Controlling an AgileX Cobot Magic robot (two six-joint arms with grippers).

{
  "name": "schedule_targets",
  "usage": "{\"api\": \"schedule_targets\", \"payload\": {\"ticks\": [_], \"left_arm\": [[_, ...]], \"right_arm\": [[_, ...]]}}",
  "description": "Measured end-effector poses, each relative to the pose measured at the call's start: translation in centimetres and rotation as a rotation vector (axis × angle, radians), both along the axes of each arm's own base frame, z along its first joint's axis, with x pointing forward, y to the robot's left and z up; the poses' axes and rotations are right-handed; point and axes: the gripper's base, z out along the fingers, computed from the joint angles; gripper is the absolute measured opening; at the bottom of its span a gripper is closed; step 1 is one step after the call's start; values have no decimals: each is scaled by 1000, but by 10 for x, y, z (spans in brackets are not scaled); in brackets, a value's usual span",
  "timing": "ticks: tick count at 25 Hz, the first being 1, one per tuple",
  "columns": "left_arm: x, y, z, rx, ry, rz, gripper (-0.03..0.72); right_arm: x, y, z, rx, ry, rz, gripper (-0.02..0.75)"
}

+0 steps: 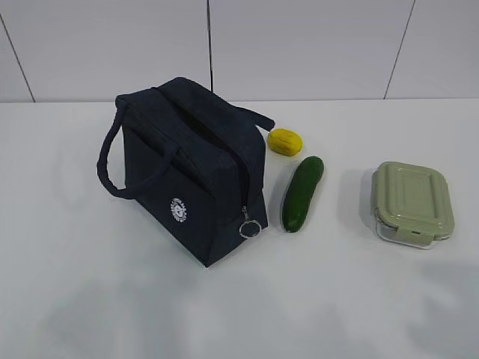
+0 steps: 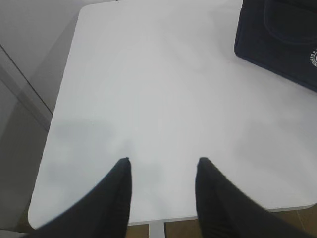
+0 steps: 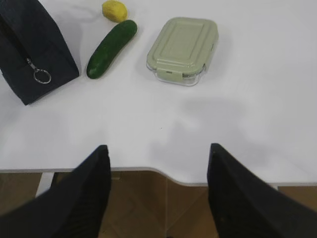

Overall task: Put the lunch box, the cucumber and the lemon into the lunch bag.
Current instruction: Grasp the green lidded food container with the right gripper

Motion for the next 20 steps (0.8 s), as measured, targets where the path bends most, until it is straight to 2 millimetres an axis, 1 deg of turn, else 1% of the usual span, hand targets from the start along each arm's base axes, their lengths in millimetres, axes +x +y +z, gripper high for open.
{"api": "schedule_targets", "payload": {"ticks": [3,5,11,14,17,20], "left_arm": [[0,0,0,0,0,0,309],[0,0,0,0,0,0,309],[0,0,0,0,0,0,309],[0,0,0,0,0,0,309],[0,0,0,0,0,0,309],[0,0,0,0,0,0,309]], "right_arm": [[17,5,2,61,88,17,470],[30,7,7,94,111,21,470],[68,14,31,143,103,65,470],[86,21,42,198,112,114,470],[102,28,49,247,118,182,470],[120,36,53,292,134,256,470]]}}
